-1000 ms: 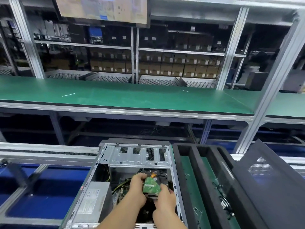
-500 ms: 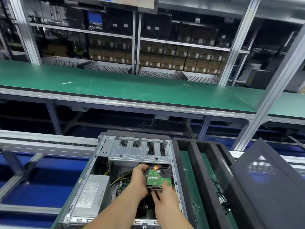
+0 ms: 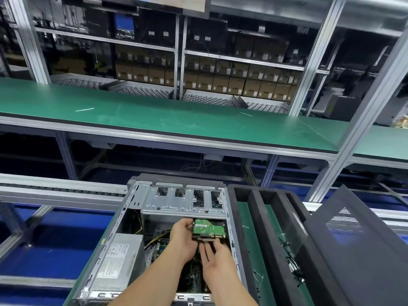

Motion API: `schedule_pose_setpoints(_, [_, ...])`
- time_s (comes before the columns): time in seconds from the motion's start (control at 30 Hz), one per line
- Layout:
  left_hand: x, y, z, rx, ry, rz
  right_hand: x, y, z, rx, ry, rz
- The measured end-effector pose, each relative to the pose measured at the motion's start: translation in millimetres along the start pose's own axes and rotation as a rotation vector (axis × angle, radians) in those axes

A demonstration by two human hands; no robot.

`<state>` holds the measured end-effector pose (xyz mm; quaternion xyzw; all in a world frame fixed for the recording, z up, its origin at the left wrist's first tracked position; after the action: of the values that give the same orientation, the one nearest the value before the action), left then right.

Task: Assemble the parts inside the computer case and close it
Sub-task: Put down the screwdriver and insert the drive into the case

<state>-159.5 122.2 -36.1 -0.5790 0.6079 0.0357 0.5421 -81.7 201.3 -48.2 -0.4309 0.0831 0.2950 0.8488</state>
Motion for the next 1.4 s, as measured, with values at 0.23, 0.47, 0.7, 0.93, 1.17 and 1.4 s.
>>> schedule_pose_setpoints(0.23, [3, 6, -3, -0.092, -0.088, 0.118, -14, 18, 3, -0.079, 0.124, 0.004])
schedule_pose_setpoints(0.47, [9, 25, 1, -0.148, 0.01, 0.105, -24, 40, 7, -0.083, 0.137, 0.08])
schedule_pose_setpoints(0.7, [13, 31, 1, -0.267, 0.199, 0.01, -32, 40, 6, -0.118, 0.167, 0.176])
schedule_pose_setpoints(0.93, [18, 31, 3, -0.318, 0.309, -0.013, -35, 39, 1, -0.13, 0.18, 0.179])
schedule_pose_setpoints(1.17, [15, 26, 5, -0.317, 0.336, -0.052, -33, 45, 0, -0.096, 0.169, 0.147])
schedule_pose_setpoints(1.4, [14, 22, 3, -0.319, 0.401, -0.061, -31, 46, 0, -0.062, 0.169, 0.127])
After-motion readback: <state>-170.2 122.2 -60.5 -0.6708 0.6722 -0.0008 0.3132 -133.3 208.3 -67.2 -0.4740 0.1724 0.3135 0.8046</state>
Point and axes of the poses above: each hand's wrist, its own y-axis towards the middle knuckle, its own x-axis out of the back of the hand, z = x × y, the point moved 2 cm from there along y, towards the middle knuckle, and after that the axes turned 7 degrees about -y, right-handed, at the moved point
